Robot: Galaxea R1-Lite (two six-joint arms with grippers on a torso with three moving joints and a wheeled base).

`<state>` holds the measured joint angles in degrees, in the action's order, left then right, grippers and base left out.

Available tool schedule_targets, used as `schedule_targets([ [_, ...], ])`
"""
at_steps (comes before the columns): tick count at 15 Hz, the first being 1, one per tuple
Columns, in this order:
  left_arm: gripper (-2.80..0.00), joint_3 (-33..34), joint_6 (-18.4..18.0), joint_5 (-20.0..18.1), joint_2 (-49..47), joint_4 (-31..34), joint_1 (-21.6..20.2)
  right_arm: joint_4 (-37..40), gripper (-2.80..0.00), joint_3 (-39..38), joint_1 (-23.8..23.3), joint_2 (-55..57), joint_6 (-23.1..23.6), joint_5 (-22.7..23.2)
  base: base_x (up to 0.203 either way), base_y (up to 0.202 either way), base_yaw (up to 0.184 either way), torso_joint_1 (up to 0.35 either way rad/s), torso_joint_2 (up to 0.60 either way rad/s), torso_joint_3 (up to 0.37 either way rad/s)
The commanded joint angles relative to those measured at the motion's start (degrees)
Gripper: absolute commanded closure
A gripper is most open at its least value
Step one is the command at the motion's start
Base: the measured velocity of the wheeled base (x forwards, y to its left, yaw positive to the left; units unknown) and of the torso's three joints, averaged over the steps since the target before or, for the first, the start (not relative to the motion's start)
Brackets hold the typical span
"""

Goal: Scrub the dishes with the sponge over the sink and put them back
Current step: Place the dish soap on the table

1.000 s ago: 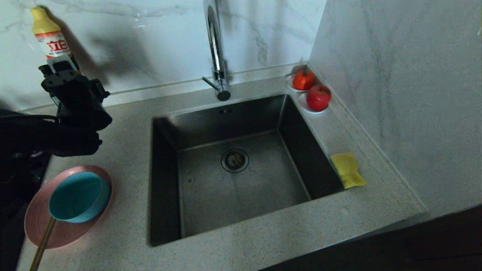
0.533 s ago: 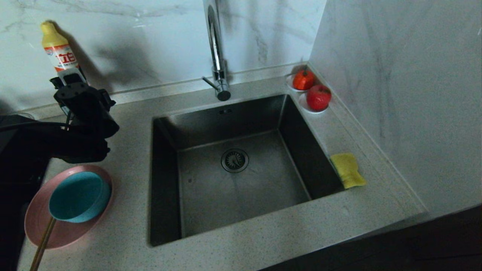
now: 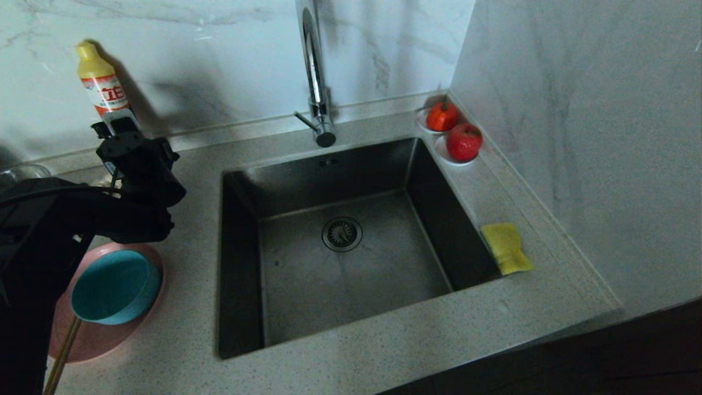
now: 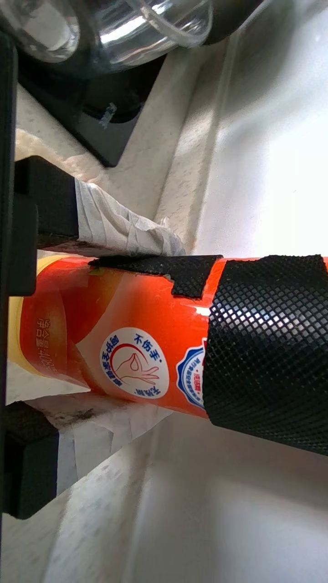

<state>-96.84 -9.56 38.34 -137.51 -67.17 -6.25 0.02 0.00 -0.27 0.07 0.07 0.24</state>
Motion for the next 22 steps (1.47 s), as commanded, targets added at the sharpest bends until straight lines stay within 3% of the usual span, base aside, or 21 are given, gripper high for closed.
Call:
schedule_targets([
  [1,0.0,-3.5,-0.4,1.0,-2.9,-0.6,0.0,0.0,0.0,0.0,0.0,0.0,0.0,0.0,0.0,0.0,0.0,0.0,0.0,0.0],
  [8,0.0,-11.6,-1.1,2.9,-8.1,-1.5,0.0,0.0,0.0,0.0,0.0,0.0,0.0,0.0,0.0,0.0,0.0,0.0,0.0,0.0],
  [22,0.0,-13.9,-1.0,3.3,-9.3,-1.8,0.2,0.0,0.0,0.0,0.0,0.0,0.0,0.0,0.0,0.0,0.0,0.0,0.0,0.0],
])
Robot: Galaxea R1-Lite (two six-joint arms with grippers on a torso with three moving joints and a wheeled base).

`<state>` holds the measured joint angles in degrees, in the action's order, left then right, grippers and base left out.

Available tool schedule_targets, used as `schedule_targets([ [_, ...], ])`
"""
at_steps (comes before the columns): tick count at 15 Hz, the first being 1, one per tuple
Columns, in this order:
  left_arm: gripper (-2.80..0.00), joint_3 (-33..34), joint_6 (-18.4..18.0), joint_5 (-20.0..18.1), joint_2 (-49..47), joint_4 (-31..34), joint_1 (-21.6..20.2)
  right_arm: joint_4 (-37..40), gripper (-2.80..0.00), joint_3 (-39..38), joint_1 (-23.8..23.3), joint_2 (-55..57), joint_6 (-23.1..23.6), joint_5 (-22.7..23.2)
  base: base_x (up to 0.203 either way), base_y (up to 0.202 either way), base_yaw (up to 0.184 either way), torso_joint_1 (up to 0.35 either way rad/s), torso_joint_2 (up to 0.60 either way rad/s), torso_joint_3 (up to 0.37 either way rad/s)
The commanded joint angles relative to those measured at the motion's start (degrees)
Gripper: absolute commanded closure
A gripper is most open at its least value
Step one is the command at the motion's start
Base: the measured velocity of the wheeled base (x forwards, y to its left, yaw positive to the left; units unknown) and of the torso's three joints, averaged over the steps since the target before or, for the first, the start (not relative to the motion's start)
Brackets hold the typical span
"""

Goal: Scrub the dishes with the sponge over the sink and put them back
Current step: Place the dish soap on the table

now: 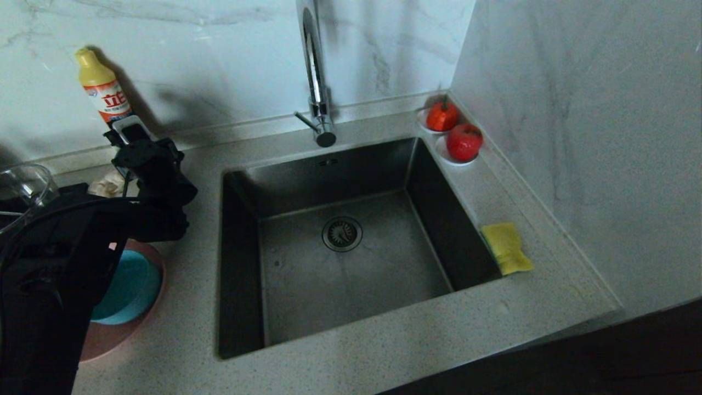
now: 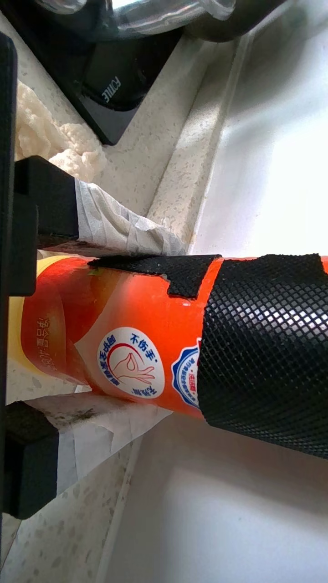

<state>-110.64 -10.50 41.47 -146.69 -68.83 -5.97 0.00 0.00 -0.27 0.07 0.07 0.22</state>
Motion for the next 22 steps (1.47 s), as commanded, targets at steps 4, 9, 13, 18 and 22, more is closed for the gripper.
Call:
schedule_targets([
  [4,0.0,-0.1,-0.2,0.1,-1.1,0.2,0.0,0.0,0.0,0.0,0.0,0.0,0.0,0.0,0.0,0.0,0.0,0.0,0.0,0.0],
  [9,0.0,-0.1,-0.4,-0.1,-1.1,0.4,-0.1,0.0,0.0,0.0,0.0,0.0,0.0,0.0,0.0,0.0,0.0,0.0,0.0,0.0],
  [13,0.0,0.2,-0.2,0.2,-1.2,-0.4,-0.1,0.0,0.0,0.0,0.0,0.0,0.0,0.0,0.0,0.0,0.0,0.0,0.0,0.0],
  [18,0.0,0.3,-0.3,0.3,-0.9,-2.4,-0.1,0.0,0.0,0.0,0.0,0.0,0.0,0.0,0.0,0.0,0.0,0.0,0.0,0.0],
  [22,0.0,0.0,-0.1,0.2,0.0,-2.5,0.0,0.0,0.0,0.0,0.0,0.0,0.0,0.0,0.0,0.0,0.0,0.0,0.0,0.0],
])
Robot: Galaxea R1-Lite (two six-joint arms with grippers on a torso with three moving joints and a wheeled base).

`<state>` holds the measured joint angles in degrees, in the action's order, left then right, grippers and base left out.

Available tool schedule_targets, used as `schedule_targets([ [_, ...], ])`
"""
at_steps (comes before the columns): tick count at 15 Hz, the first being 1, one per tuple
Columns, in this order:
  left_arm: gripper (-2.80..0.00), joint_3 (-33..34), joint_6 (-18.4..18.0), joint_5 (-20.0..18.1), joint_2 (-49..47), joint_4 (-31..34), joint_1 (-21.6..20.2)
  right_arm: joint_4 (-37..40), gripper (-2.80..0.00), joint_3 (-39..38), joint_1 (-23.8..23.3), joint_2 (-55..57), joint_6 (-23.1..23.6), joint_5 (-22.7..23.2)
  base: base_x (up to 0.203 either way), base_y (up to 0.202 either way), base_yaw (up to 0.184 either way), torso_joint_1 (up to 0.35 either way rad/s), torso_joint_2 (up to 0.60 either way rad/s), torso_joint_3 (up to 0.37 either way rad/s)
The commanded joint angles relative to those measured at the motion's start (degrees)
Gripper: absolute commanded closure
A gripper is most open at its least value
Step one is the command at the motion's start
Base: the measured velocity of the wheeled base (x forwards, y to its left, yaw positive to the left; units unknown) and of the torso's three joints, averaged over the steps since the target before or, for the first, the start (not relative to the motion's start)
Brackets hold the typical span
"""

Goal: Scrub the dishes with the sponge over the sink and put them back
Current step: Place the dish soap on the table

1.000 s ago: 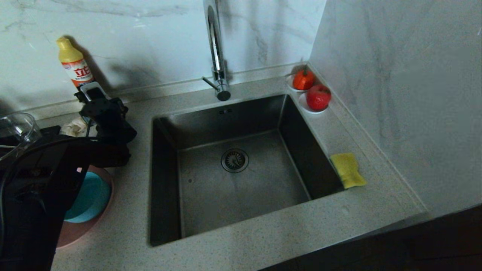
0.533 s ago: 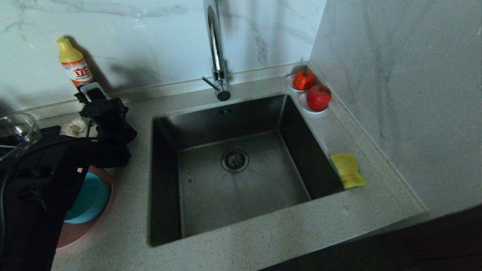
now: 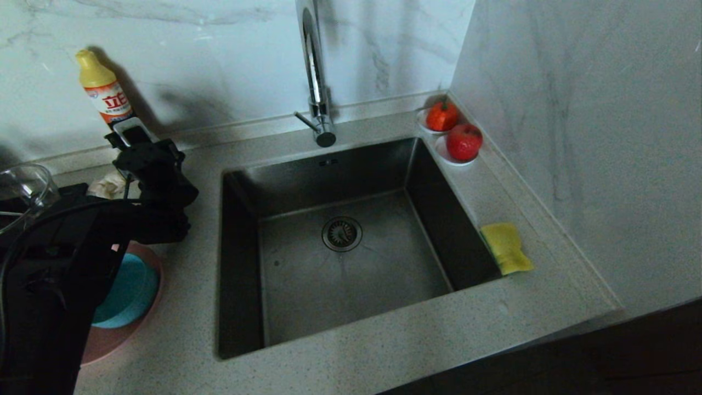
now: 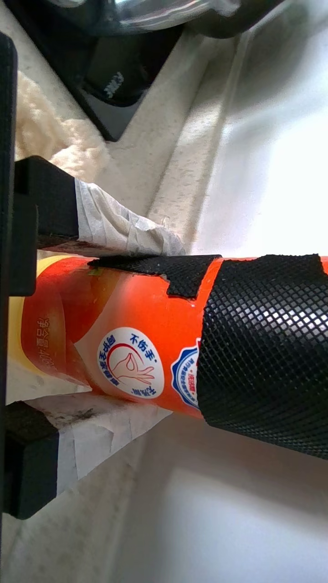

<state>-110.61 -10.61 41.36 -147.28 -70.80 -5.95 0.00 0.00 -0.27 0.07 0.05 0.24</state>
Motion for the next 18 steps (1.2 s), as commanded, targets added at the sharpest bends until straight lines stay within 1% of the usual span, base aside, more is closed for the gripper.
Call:
schedule_targets([
  [1,0.0,0.0,0.0,0.4,0.6,-0.6,0.0,0.0,0.0,0.0,0.0,0.0,0.0,0.0,0.0,0.0,0.0,0.0,0.0,0.0],
  [12,0.0,-0.1,-0.1,0.3,-1.5,0.2,0.6,0.0,0.0,0.0,0.0,0.0,0.0,0.0,0.0,0.0,0.0,0.0,0.0,0.0],
  [15,0.0,0.0,-0.2,0.8,-1.4,0.7,0.6,0.0,0.0,0.0,0.0,0.0,0.0,0.0,0.0,0.0,0.0,0.0,0.0,0.0],
  [16,-2.06,0.0,-0.2,0.8,-1.4,0.8,0.6,0.0,0.0,0.0,0.0,0.0,0.0,0.0,0.0,0.0,0.0,0.0,0.0,0.0],
  [17,-2.8,0.0,-0.1,0.9,-1.2,0.7,0.6,0.0,0.0,0.0,0.0,0.0,0.0,0.0,0.0,0.0,0.0,0.0,0.0,0.0],
  [18,-2.8,0.0,0.0,0.8,-0.8,0.5,0.6,0.0,0.0,0.0,0.0,0.0,0.0,0.0,0.0,0.0,0.0,0.0,0.0,0.0],
])
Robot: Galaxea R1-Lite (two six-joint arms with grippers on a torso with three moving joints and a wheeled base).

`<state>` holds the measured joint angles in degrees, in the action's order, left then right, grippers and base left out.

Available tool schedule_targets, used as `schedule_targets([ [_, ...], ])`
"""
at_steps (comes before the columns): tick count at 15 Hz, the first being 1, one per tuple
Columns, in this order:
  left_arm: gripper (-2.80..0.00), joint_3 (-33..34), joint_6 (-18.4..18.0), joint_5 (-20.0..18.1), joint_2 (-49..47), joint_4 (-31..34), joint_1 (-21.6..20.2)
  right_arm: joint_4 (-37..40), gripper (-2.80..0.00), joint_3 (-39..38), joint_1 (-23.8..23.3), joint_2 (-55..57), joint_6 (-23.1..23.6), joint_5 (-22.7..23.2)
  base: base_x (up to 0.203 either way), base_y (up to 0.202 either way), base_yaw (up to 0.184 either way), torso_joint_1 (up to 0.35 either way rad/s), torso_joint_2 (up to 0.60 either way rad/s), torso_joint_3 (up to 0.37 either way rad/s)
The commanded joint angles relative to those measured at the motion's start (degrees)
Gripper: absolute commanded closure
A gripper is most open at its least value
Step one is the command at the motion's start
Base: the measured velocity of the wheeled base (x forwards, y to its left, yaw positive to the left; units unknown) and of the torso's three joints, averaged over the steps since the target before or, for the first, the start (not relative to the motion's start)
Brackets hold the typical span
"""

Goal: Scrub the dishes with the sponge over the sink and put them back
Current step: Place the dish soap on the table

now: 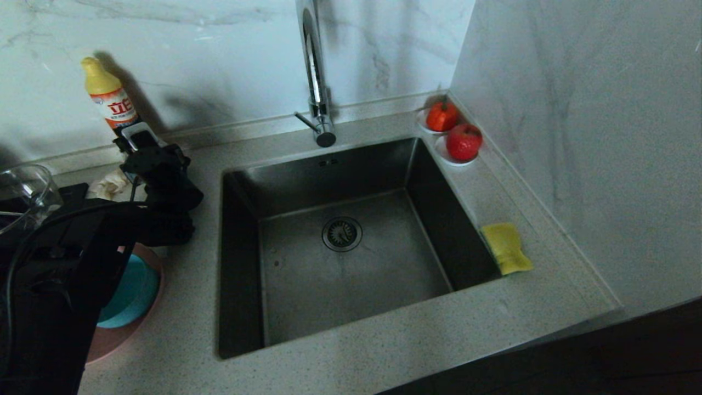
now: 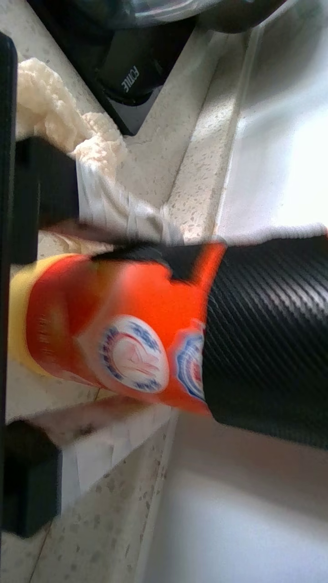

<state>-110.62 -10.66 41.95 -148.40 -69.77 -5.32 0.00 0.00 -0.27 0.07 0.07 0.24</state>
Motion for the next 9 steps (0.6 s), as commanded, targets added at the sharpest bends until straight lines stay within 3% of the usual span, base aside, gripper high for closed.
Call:
schedule_targets([
  [1,-2.8,0.0,0.0,0.2,0.3,-0.7,0.0,0.0,0.0,0.0,0.0,0.0,0.0,0.0,0.0,0.0,0.0,0.0,0.0,0.0],
  [9,-2.8,0.5,0.4,1.0,1.4,-2.0,-0.1,0.0,0.0,0.0,0.0,0.0,0.0,0.0,0.0,0.0,0.0,0.0,0.0,0.0],
])
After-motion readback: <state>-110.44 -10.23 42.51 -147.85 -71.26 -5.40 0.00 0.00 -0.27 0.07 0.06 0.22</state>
